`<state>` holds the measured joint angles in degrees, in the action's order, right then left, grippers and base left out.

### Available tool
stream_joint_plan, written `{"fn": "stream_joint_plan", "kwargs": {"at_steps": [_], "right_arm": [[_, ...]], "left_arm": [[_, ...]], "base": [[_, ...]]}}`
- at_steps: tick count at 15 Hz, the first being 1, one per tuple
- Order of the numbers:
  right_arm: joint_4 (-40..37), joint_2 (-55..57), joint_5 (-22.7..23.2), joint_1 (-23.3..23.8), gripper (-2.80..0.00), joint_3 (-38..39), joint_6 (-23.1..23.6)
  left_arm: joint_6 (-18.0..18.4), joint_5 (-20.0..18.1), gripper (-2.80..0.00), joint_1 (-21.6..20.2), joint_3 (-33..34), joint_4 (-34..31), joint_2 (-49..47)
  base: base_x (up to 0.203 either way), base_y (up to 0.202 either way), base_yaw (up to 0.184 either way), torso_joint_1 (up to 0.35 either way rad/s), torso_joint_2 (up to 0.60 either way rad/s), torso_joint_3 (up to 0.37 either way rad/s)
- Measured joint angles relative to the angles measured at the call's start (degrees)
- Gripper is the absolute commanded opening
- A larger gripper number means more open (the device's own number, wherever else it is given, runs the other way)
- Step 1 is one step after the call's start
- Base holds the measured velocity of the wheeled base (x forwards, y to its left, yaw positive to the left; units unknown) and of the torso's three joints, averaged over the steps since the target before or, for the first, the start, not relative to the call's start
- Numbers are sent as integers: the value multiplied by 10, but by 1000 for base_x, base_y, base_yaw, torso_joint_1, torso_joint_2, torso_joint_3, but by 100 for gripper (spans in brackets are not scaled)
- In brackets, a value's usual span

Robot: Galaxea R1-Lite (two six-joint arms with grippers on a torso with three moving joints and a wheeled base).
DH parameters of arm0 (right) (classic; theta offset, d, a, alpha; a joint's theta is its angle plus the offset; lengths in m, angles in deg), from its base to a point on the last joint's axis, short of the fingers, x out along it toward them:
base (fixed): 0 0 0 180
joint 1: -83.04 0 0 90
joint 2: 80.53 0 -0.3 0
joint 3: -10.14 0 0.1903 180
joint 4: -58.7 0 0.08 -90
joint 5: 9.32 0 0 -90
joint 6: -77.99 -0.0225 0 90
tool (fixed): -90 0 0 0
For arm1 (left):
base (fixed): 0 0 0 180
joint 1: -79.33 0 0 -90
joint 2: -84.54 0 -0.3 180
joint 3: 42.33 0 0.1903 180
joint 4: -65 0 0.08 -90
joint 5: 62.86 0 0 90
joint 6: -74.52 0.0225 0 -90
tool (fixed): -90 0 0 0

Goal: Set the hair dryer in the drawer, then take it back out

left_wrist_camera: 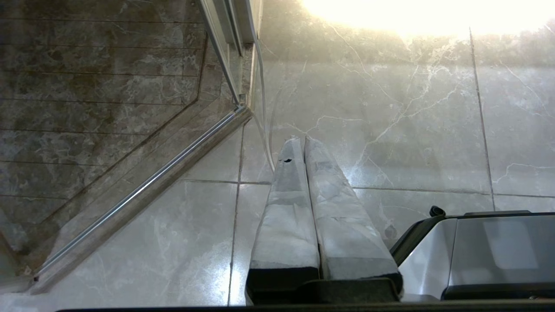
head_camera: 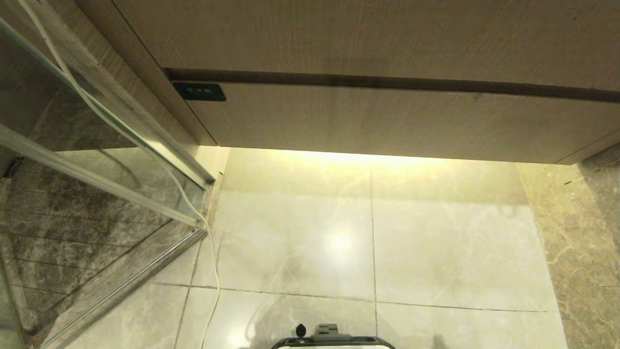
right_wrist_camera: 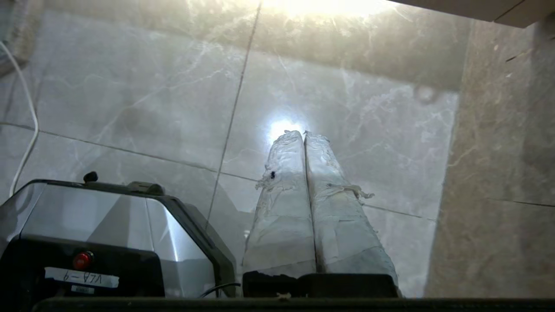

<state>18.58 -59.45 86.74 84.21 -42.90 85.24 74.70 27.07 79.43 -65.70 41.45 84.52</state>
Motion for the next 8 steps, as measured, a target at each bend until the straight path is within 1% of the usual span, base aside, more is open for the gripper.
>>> {"fn": "stream_joint_plan", "kwargs": {"at_steps": [2, 4, 5, 6, 7, 8], "right_arm": [[43, -110, -15, -39, -280, 126, -8], [116, -167, -30, -68, -280, 235, -11], [170, -182, -37, -79, -280, 266, -11], [216, -193, -42, -86, -280, 281, -18], [236, -200, -45, -91, -280, 289, -31], [235, -204, -46, -93, -280, 293, -32]], "left_arm": [[0, 0, -280, 0, 0, 0, 0], [0, 0, -280, 0, 0, 0, 0], [0, 0, -280, 0, 0, 0, 0], [0, 0, -280, 0, 0, 0, 0], [0, 0, -280, 0, 0, 0, 0], [0, 0, -280, 0, 0, 0, 0]], "base": [[0, 0, 0, 0, 0, 0], [0, 0, 0, 0, 0, 0], [0, 0, 0, 0, 0, 0], [0, 0, 0, 0, 0, 0], [0, 0, 0, 0, 0, 0], [0, 0, 0, 0, 0, 0]]}}
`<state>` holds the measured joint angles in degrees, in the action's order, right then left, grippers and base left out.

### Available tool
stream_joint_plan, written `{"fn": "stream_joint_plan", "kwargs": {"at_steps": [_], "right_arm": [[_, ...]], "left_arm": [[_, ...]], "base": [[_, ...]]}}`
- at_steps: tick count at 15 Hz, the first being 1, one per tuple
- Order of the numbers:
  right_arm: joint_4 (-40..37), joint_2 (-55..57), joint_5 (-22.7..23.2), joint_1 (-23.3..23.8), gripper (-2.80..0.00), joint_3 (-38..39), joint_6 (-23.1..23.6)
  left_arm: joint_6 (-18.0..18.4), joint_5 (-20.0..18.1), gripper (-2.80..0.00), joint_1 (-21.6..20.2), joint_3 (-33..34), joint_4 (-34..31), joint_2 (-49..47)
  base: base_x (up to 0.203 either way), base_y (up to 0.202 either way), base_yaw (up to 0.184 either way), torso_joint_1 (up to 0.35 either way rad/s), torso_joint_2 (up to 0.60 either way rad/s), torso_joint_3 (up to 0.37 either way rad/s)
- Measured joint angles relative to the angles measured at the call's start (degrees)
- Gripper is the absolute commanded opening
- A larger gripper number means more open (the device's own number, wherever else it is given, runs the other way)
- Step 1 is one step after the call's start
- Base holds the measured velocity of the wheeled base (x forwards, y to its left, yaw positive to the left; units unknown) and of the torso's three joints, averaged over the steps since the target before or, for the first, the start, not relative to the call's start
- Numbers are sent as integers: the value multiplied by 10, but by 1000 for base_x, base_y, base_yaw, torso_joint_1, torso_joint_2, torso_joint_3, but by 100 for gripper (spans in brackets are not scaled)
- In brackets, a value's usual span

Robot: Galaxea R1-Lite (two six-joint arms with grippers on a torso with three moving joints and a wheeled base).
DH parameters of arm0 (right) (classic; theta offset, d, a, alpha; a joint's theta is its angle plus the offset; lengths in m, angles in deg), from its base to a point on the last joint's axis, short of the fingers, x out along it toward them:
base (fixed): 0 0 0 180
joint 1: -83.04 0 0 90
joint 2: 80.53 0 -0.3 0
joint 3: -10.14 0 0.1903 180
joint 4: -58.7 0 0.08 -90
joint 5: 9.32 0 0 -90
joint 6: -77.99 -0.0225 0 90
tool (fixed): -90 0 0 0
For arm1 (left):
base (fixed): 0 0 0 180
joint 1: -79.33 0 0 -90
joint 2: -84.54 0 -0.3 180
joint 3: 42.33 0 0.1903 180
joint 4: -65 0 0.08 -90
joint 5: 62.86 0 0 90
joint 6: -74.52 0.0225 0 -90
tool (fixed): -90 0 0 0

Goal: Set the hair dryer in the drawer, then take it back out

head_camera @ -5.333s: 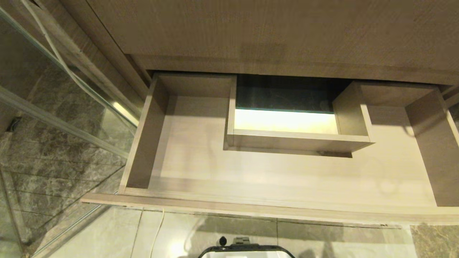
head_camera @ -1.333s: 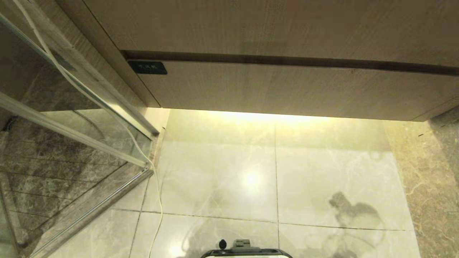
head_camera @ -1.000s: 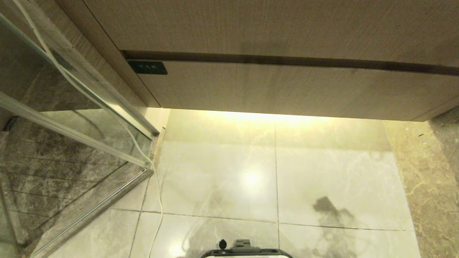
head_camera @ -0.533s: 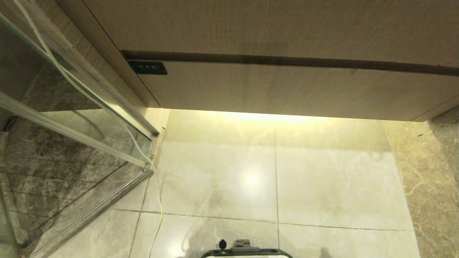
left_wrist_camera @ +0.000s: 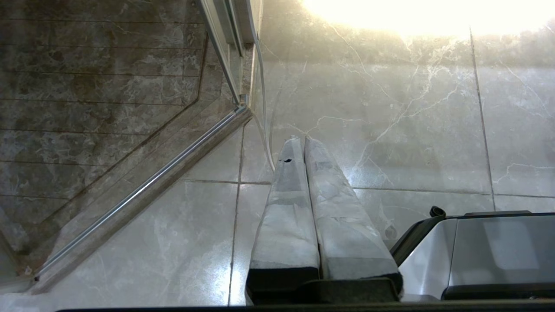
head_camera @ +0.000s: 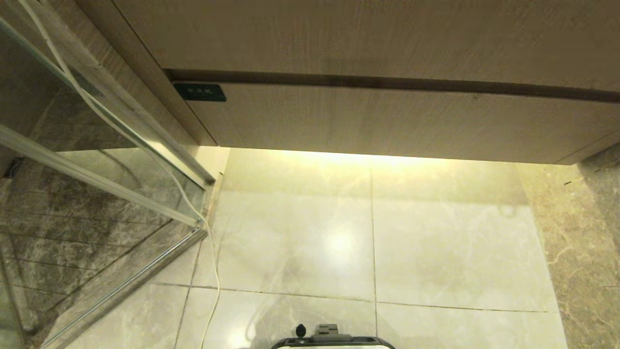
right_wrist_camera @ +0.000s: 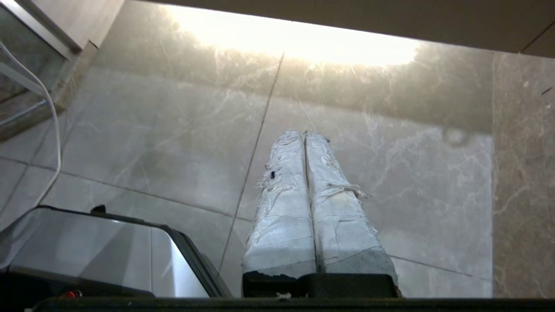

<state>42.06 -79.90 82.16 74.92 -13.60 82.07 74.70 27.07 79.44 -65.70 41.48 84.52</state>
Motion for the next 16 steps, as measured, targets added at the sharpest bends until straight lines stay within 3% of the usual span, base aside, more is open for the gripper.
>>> {"fn": "stream_joint_plan", "kwargs": {"at_steps": [16], "right_arm": [[-6, -8, -2, -2, -280, 4, -5]], "left_arm": [[0, 0, -280, 0, 0, 0, 0]], "base": [[0, 0, 0, 0, 0, 0]]}}
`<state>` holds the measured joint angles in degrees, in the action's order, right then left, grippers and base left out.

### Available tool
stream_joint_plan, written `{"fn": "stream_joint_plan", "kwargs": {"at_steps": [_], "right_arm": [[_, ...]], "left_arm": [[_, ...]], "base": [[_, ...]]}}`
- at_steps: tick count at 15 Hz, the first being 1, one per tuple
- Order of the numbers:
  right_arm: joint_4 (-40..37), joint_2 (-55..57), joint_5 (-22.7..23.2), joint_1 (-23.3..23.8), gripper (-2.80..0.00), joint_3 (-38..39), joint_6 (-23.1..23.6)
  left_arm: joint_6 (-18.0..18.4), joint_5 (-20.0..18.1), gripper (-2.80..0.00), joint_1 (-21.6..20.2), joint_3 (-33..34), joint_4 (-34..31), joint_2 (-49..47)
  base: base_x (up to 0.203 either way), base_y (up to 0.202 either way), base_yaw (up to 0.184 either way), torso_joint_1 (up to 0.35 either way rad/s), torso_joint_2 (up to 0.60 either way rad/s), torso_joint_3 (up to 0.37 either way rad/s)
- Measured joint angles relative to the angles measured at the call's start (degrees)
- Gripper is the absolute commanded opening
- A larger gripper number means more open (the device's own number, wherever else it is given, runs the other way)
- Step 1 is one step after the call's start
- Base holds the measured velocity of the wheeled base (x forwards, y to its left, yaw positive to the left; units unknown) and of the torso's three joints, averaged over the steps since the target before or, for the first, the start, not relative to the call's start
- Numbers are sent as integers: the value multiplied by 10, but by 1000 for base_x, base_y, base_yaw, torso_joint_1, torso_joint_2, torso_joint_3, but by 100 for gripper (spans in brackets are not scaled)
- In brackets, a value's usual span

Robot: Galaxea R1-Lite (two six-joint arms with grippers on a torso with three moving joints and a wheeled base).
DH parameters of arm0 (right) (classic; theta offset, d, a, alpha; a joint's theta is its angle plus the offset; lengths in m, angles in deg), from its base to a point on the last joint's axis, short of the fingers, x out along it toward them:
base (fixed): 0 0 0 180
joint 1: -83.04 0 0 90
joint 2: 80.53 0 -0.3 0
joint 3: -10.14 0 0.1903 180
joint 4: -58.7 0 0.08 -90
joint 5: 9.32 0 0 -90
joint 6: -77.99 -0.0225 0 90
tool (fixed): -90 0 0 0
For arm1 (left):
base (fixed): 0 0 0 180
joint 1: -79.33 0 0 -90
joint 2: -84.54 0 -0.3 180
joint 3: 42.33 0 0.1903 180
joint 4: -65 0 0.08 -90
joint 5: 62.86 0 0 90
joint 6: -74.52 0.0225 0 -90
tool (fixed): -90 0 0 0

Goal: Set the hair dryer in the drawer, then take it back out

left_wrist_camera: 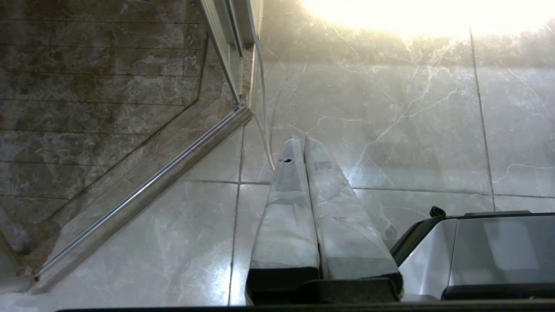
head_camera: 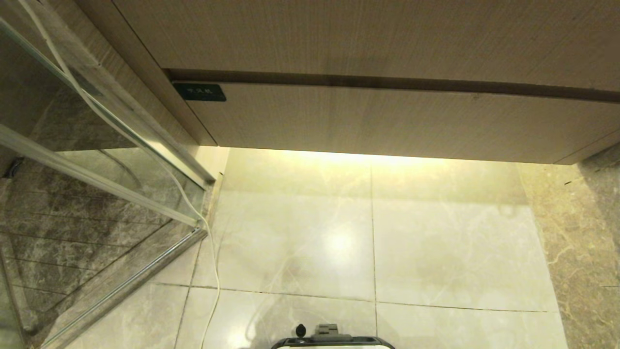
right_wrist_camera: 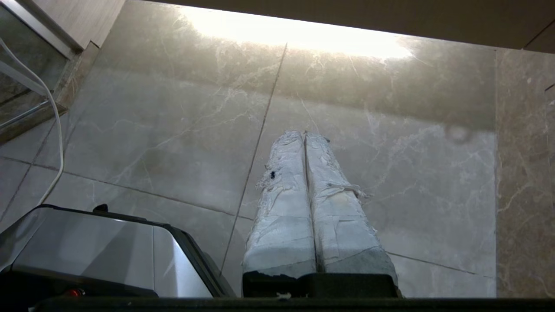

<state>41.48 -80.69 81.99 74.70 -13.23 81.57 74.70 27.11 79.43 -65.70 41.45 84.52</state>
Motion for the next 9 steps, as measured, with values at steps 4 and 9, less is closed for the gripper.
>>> {"fn": "stream_joint_plan", "kwargs": {"at_steps": [4, 9], "right_arm": [[0, 0, 0, 0, -280, 0, 1], [2, 0, 0, 0, -280, 0, 2]], "left_arm": [[0, -1, -280, 0, 0, 0, 0], [0, -1, -280, 0, 0, 0, 0]], "base": [[0, 0, 0, 0, 0, 0], [0, 0, 0, 0, 0, 0]]}}
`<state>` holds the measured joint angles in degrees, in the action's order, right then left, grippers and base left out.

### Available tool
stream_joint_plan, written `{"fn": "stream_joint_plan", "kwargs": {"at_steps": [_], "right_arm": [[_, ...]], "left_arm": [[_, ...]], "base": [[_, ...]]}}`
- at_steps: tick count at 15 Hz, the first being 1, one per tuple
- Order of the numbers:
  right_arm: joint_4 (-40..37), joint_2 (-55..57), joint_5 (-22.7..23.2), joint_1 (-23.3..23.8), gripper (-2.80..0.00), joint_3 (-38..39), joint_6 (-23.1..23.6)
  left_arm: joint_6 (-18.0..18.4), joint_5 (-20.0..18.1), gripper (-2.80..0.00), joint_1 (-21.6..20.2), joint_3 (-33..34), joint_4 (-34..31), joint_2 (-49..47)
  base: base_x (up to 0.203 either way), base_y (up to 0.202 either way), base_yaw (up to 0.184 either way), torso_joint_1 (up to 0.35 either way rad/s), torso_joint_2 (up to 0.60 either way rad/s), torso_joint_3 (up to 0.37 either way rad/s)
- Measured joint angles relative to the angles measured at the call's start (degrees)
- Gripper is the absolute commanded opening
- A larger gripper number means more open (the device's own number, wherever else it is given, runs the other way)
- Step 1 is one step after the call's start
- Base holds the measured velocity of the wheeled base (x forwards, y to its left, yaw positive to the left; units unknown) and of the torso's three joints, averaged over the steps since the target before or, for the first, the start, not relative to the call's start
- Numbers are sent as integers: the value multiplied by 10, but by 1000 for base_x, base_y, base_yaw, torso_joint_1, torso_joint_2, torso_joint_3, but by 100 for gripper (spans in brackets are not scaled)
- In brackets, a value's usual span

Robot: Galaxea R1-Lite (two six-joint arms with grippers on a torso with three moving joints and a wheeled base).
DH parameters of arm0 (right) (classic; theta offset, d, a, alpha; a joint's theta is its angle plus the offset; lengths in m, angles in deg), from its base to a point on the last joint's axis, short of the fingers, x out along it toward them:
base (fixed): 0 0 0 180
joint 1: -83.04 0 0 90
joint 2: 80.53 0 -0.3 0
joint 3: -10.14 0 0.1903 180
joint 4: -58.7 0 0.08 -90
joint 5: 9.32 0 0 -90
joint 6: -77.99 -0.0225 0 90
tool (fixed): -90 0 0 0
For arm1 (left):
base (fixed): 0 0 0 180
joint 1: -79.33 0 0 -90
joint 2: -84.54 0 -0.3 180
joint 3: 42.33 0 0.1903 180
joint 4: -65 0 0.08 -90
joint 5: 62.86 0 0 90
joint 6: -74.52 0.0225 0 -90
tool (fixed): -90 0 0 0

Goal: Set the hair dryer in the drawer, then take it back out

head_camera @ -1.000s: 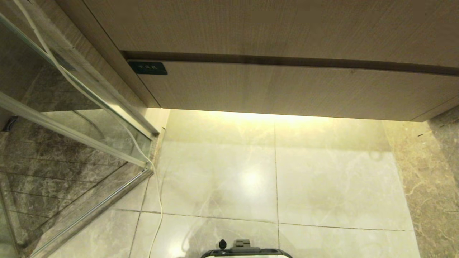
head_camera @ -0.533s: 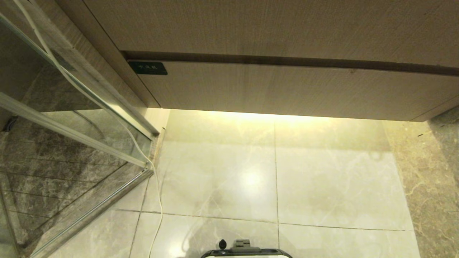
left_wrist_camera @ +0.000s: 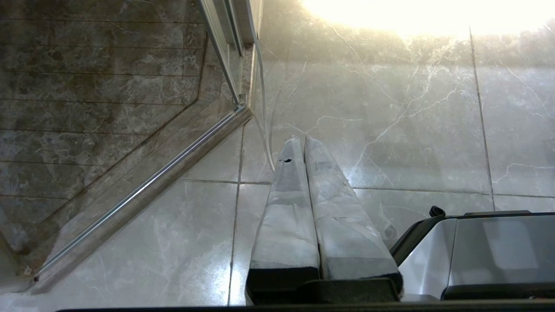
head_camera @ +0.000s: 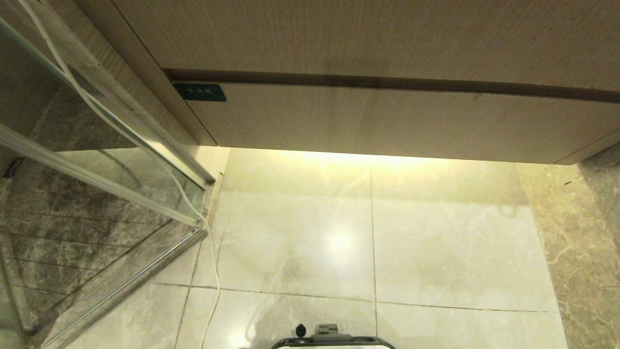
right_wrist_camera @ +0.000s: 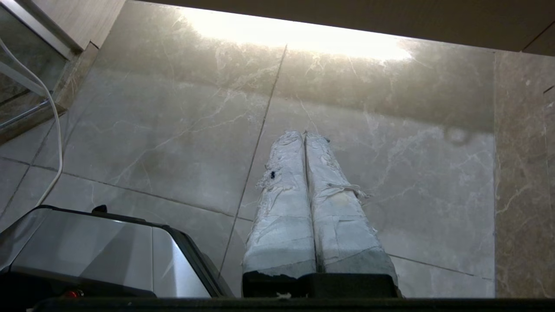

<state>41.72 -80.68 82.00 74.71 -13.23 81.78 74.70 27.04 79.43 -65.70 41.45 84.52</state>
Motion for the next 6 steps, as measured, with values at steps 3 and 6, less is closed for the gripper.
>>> {"fn": "stream_joint_plan", "kwargs": {"at_steps": [3, 6], "right_arm": [[-1, 0, -1, 0, -280, 0, -1], [-1, 0, -2, 0, -280, 0, -6]], "left_arm": [[0, 0, -280, 0, 0, 0, 0], [0, 0, -280, 0, 0, 0, 0]], "base": [[0, 0, 0, 0, 0, 0], [0, 0, 0, 0, 0, 0]]}}
